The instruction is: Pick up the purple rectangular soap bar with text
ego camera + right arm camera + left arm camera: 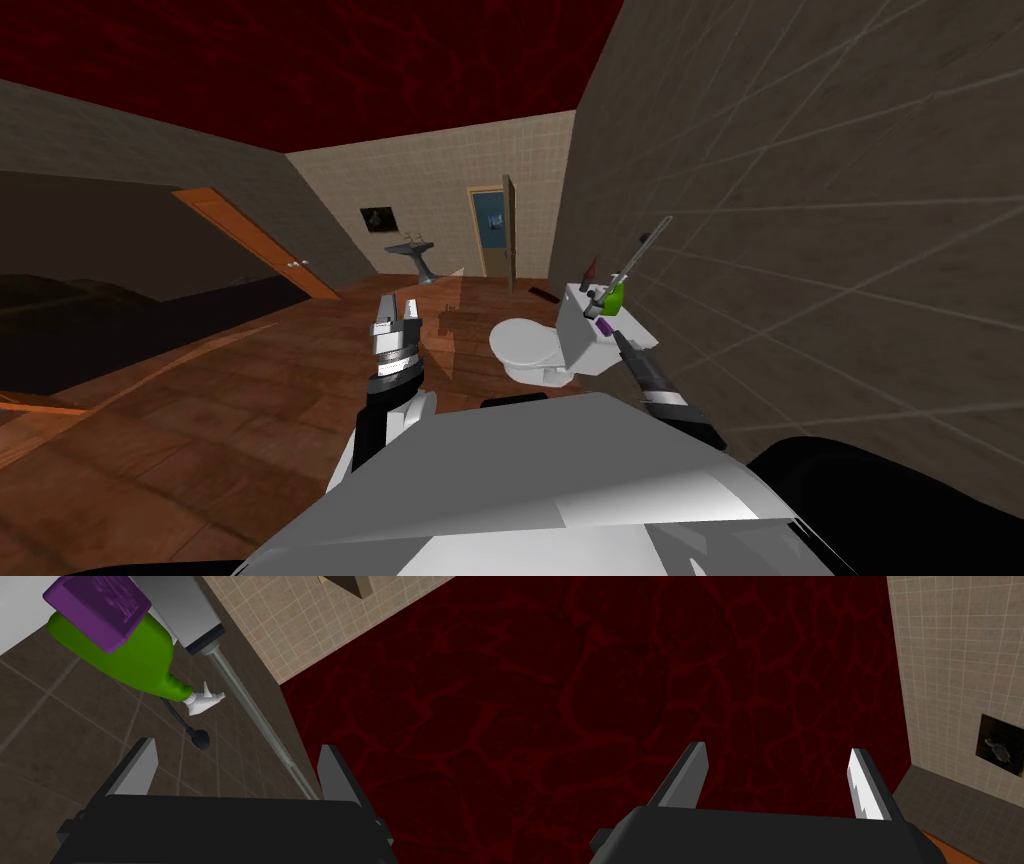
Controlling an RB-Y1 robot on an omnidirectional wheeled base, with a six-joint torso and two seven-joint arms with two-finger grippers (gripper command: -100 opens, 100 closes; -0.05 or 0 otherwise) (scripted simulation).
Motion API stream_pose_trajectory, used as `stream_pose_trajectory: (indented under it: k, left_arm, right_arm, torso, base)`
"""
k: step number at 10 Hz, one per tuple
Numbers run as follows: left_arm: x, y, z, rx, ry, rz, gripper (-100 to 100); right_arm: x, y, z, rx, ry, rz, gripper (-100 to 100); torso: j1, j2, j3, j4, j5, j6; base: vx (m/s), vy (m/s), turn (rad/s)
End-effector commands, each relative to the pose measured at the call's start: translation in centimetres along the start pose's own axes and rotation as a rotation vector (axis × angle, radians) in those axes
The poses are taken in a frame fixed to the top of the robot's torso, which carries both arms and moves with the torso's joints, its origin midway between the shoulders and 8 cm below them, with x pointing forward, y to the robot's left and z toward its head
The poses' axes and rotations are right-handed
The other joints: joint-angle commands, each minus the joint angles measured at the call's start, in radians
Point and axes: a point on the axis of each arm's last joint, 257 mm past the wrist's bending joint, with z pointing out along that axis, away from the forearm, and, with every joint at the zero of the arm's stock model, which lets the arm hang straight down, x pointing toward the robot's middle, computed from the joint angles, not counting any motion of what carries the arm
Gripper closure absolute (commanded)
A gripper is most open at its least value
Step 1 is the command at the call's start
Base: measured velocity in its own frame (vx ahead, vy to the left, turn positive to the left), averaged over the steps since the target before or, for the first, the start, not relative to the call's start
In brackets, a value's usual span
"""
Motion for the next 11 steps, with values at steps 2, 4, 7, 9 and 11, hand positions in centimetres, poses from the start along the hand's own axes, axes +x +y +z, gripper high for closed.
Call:
stream_pose_trajectory:
  k: [2, 4, 7, 9, 11]
  left_arm:
    - [0.0, 0.0, 0.0, 0.0, 0.0, 0.0, 0]
    - [0.0, 0.0, 0.0, 0.0, 0.0, 0.0, 0]
    - [0.0, 0.0, 0.0, 0.0, 0.0, 0.0, 0]
    - [0.0, 0.0, 0.0, 0.0, 0.0, 0.0, 0]
    - [0.0, 0.0, 0.0, 0.0, 0.0, 0.0, 0]
  right_arm:
    - [-0.2, -2.4, -1.5, 0.061, 0.049, -0.119, -100]
    - [-0.6, -4.4, -2.9, 0.106, 0.093, -0.217, -100]
    - [-1.4, -7.4, -5.2, 0.171, 0.168, -0.369, -100]
    - [-2.1, -9.3, -6.7, 0.211, 0.219, -0.467, -100]
    - [-2.9, -10.9, -8.2, 0.247, 0.265, -0.554, -100]
  torso:
    - [0.0, 0.0, 0.0, 0.0, 0.0, 0.0]
    - [0.0, 0.0, 0.0, 0.0, 0.0, 0.0]
    - [0.0, 0.0, 0.0, 0.0, 0.0, 0.0]
    - [0.0, 0.0, 0.0, 0.0, 0.0, 0.0]
    - [0.0, 0.0, 0.0, 0.0, 0.0, 0.0]
  base:
    - [0.043, -0.005, 0.17]
    - [0.04, -0.006, 0.184]
    - [0.043, -0.007, 0.226]
    - [0.043, -0.018, 0.201]
    - [0.041, -0.01, 0.193]
